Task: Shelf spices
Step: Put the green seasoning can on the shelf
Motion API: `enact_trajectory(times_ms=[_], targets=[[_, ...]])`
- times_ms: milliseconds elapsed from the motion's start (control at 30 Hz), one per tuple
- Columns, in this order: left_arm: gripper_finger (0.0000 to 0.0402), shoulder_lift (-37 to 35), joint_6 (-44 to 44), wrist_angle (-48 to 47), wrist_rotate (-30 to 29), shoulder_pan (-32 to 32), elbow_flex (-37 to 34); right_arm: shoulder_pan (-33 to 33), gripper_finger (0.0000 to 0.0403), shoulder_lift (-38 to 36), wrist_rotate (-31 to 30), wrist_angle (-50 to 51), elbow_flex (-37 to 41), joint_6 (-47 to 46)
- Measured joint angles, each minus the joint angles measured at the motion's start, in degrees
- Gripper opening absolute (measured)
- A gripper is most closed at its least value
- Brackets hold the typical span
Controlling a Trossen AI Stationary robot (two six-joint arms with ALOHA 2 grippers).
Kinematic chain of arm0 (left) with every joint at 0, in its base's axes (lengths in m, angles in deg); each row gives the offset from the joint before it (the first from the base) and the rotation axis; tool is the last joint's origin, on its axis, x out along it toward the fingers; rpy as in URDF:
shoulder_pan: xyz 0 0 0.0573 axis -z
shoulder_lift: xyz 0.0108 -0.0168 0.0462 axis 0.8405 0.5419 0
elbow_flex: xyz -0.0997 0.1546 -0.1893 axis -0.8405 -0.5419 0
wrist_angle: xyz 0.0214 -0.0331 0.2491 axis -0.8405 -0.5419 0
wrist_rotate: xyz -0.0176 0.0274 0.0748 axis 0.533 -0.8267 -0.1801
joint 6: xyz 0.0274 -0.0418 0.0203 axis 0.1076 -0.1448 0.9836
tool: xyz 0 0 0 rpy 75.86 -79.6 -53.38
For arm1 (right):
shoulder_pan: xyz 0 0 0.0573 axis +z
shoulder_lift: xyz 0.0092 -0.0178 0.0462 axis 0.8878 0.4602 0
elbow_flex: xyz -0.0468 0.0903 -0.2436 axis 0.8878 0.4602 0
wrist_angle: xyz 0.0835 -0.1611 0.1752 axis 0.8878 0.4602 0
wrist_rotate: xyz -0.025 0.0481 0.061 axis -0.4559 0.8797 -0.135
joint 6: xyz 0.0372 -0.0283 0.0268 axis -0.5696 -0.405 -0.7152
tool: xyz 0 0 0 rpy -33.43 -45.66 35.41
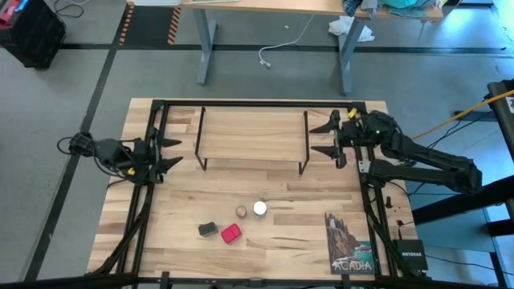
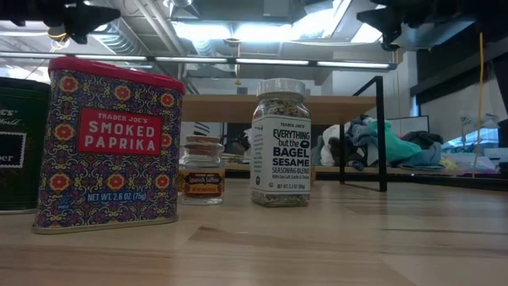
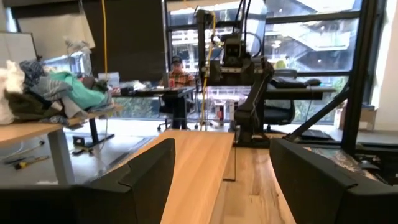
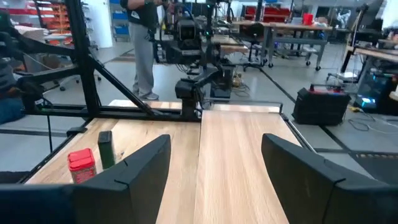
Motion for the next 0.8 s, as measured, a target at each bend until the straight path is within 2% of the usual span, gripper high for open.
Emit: enact_trajectory(times_ms=[267, 467, 600, 800], targets=[[0.0255, 0.00, -2.29, 0.57, 2.61, -1.79, -2.55, 0.13, 0.0260, 0.19, 0.74, -1.66, 0.06, 0.61], [0.0255, 0.02, -1.96, 6.24, 4.52, -3.41, -7.65, 0.13, 0.0260, 0.19, 0.52, -10.22, 5.47, 0.29], [0.0255, 0.02, -2.31, 6.04, 5.53, -4.70, -7.96, 0.13, 0.0260, 0.19, -2.13, -10.50, 7.22, 0.15], [0.0255, 0.02, -2.72, 5.18, 6.98, -6.32, -7.96, 0.17, 0.0260, 0.19, -1.14, -10.95, 7.65, 0.35]])
